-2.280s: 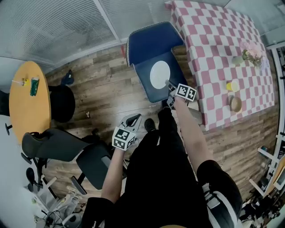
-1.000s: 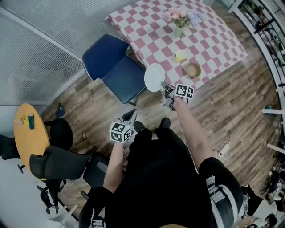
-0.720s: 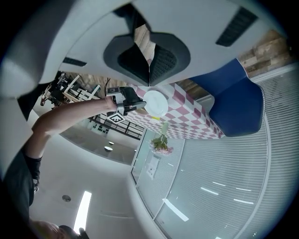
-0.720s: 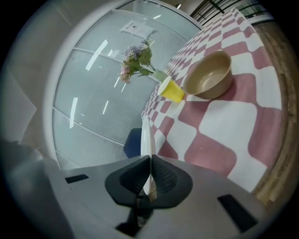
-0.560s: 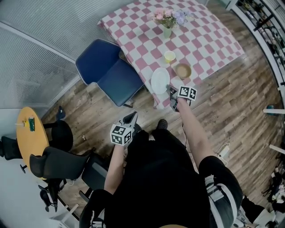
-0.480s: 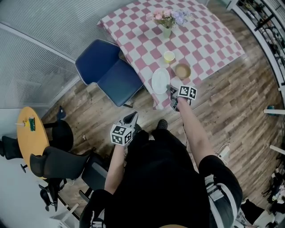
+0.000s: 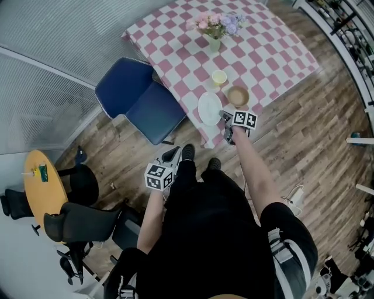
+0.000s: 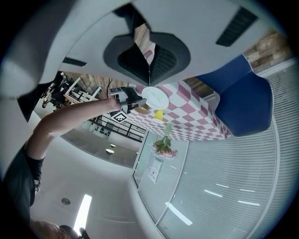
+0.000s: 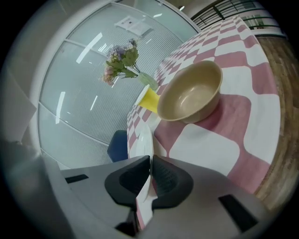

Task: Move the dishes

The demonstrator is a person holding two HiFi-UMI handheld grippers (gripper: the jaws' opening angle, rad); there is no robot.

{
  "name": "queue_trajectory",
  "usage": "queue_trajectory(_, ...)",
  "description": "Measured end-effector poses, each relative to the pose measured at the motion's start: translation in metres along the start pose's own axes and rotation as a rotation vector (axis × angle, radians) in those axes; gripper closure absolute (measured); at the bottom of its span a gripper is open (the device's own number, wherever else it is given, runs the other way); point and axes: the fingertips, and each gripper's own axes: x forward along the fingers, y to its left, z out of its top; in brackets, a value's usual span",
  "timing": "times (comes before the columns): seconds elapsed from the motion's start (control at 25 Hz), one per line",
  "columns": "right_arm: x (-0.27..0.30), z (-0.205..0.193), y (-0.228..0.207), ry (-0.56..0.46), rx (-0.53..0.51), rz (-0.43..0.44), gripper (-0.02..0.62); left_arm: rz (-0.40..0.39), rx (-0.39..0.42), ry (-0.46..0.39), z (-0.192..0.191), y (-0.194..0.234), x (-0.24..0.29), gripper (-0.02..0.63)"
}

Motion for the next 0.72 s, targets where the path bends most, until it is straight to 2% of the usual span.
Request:
queue_trajectory(0.16, 0.005, 0.004, -0.003, -0.044, 0.002, -0.048, 0.554, -0.062, 0.04, 0.024, 0.013, 0.021, 0.01, 0.583)
queue_trajectory(0.28, 0.006, 0.011, -0.005, -0.088, 0.039, -0.053, 0.495, -0.105, 0.082, 0.032, 0.031, 0.038, 0.018, 0.583)
queue_trajectory(0.4, 0.006, 0.013, -0.006, -0.113, 0.04, -0.081, 0.497, -0.139, 0.111, 0.036, 0.047, 0.057, 0.022, 0.583)
queue_trajectory(0.52, 0.003, 0.014, -0.006, -0.125, -0.004, -0.124, 0.489, -0.17, 0.138, 0.042, 0.058, 0.073, 0.028, 0.583)
queue_trajectory(0.72, -0.01, 0.014, -0.003, -0.154, -0.106, -0.19, 0.523, -0.226, 0.167, 0.051, 0.066, 0.087, 0.036, 0.583)
